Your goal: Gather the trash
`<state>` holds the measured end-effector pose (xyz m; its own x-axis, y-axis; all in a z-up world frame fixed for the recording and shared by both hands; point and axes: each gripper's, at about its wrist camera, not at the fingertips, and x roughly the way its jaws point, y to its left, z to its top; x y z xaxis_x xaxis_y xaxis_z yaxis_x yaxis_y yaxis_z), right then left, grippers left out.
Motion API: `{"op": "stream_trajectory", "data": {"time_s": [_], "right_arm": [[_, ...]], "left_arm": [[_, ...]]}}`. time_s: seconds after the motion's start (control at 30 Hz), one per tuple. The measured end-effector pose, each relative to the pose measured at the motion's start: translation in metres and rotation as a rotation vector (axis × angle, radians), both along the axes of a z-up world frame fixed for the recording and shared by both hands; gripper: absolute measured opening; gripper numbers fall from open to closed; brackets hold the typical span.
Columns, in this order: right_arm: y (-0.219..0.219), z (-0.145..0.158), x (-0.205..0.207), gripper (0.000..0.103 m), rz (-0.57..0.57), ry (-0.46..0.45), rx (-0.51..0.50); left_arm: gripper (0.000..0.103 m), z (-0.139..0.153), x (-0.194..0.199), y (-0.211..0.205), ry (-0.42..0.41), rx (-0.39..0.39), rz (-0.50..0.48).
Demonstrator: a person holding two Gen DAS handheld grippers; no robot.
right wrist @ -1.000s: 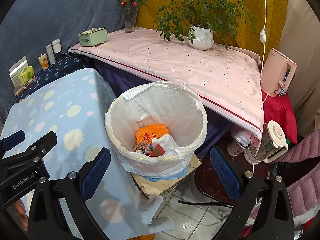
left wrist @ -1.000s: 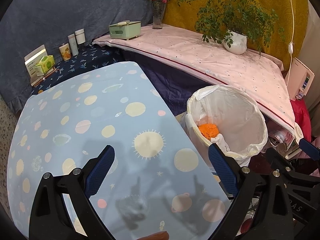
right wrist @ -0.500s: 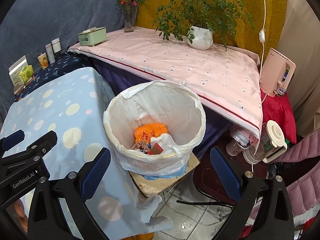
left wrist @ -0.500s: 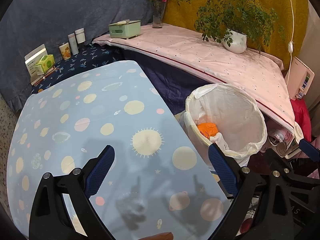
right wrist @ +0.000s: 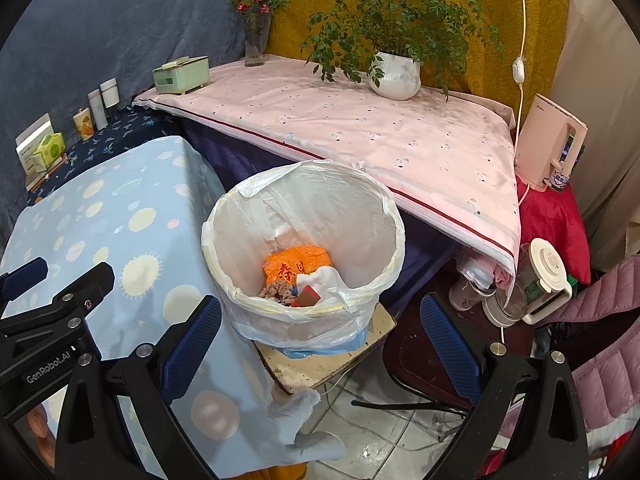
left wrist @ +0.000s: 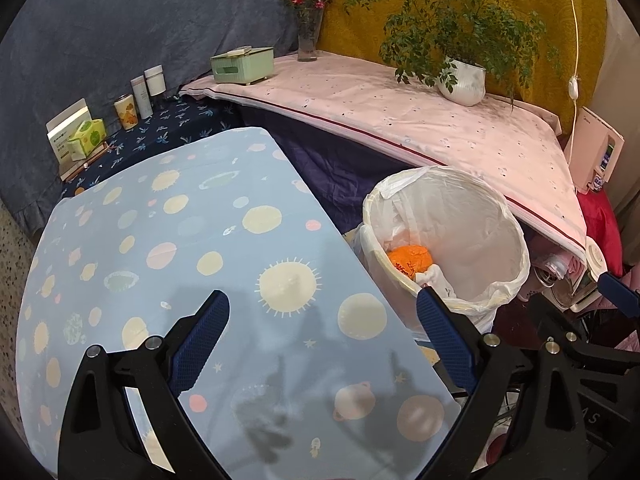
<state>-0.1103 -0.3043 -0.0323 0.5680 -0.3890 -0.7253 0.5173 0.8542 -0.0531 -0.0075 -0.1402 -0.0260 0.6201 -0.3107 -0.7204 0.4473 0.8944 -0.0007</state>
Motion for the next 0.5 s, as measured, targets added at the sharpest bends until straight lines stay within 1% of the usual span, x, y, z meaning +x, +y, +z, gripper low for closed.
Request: {"op": "stream_trajectory", "data": {"time_s": [0.13,0.5], "right_arm": [[-0.0012,0.0001,-0.0006,0.096,-0.002,0.001,-0.004],[-0.0017,0.0004,-0.0021,0.096,-0.006,0.0,-0.006]], "left_arm": [[0.09,0.0014,-0.0009,0.0008,-0.009,-0.011,0.015],[0.09,0.0006,-0.0017,0.0005,-0.015,-0.002,0.012]]}}
